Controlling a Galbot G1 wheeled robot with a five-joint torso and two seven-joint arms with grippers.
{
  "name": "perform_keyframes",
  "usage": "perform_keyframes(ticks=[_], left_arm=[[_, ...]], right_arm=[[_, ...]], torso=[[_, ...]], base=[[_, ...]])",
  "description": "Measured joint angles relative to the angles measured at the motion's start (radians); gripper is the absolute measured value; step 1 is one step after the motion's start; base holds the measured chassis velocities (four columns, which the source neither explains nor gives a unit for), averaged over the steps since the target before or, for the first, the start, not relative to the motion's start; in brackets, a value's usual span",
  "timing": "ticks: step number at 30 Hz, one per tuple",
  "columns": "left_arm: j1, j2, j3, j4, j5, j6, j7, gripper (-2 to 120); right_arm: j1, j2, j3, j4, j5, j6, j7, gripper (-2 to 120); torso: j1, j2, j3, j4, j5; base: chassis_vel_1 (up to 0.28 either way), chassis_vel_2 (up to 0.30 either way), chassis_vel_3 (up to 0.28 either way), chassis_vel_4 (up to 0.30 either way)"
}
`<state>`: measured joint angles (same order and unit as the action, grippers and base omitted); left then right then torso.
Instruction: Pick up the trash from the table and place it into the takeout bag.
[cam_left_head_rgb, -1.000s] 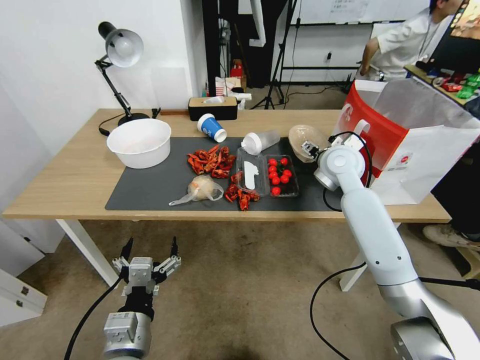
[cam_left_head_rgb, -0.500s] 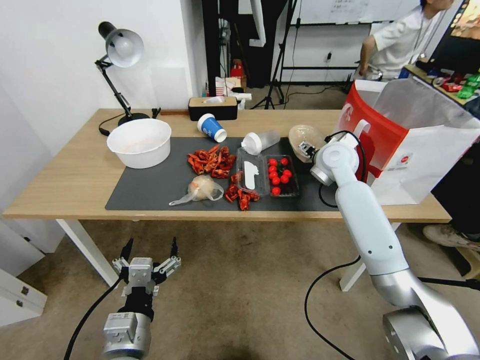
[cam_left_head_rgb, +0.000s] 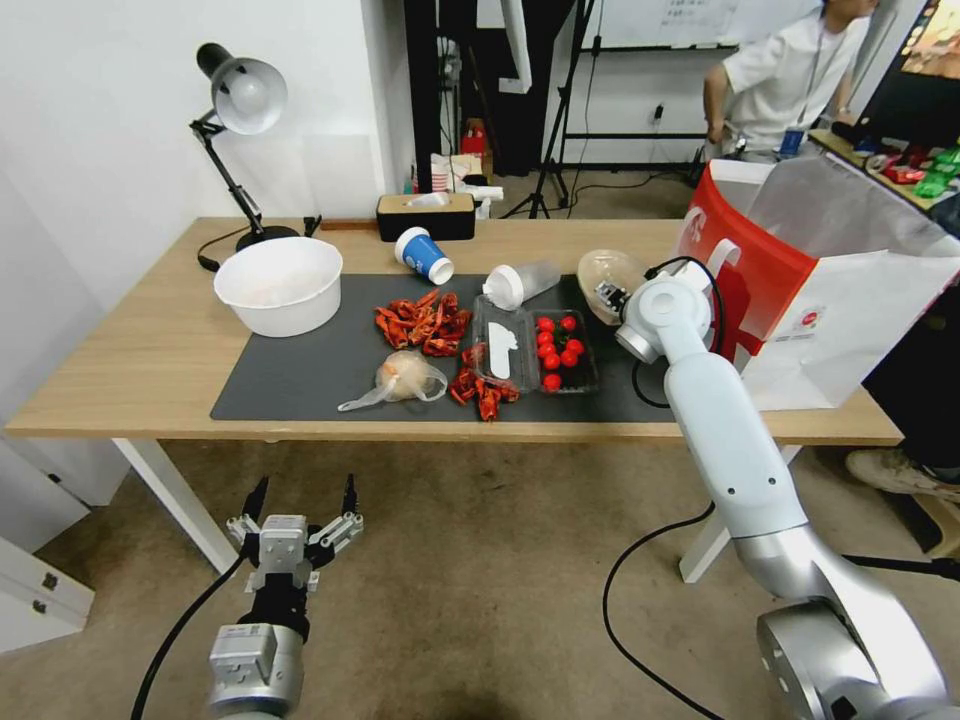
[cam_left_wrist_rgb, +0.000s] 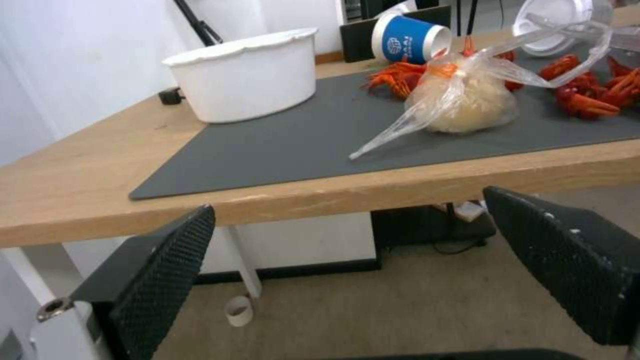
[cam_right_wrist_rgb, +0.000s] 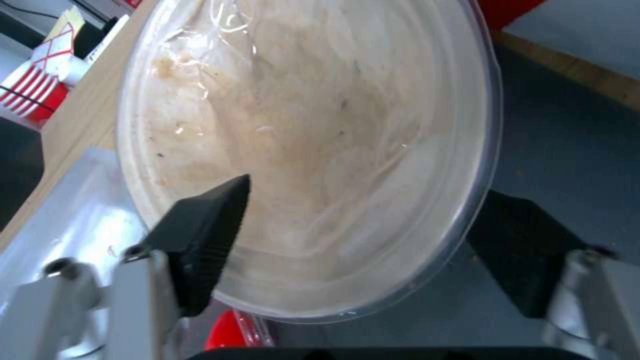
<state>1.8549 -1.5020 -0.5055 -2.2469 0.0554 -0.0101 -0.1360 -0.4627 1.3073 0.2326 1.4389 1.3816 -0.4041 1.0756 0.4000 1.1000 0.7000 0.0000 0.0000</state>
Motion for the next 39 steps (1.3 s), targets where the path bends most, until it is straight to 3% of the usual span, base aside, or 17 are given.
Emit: perform_keyframes(ticks=[12, 21, 39], left_arm=[[-0.006, 0.003, 0.006, 0.007, 0.000, 0.000, 0.000, 100], [-0.006, 0.006, 0.007, 0.007, -0.001, 0.000, 0.000, 100], [-0.004, 0.013, -0.003, 0.003, -0.015, 0.001, 0.000, 100]], right_arm=[[-0.015, -0.005, 0.011, 0.013, -0.007, 0.009, 0.011, 28], [-0.045, -0.017, 0.012, 0.072, -0.026, 0.013, 0.019, 2], [-0.161, -0.148, -0.069, 0.381, -0.040, -0.027, -0.086, 0]], torso=[[0.000, 0.000, 0.000, 0.0001, 0.0001], [0.000, 0.000, 0.000, 0.0000, 0.0000], [0.000, 0.000, 0.000, 0.0000, 0.0000]], base=[[0.000, 0.000, 0.000, 0.000], [0.000, 0.000, 0.000, 0.000], [0.000, 0.000, 0.000, 0.000]])
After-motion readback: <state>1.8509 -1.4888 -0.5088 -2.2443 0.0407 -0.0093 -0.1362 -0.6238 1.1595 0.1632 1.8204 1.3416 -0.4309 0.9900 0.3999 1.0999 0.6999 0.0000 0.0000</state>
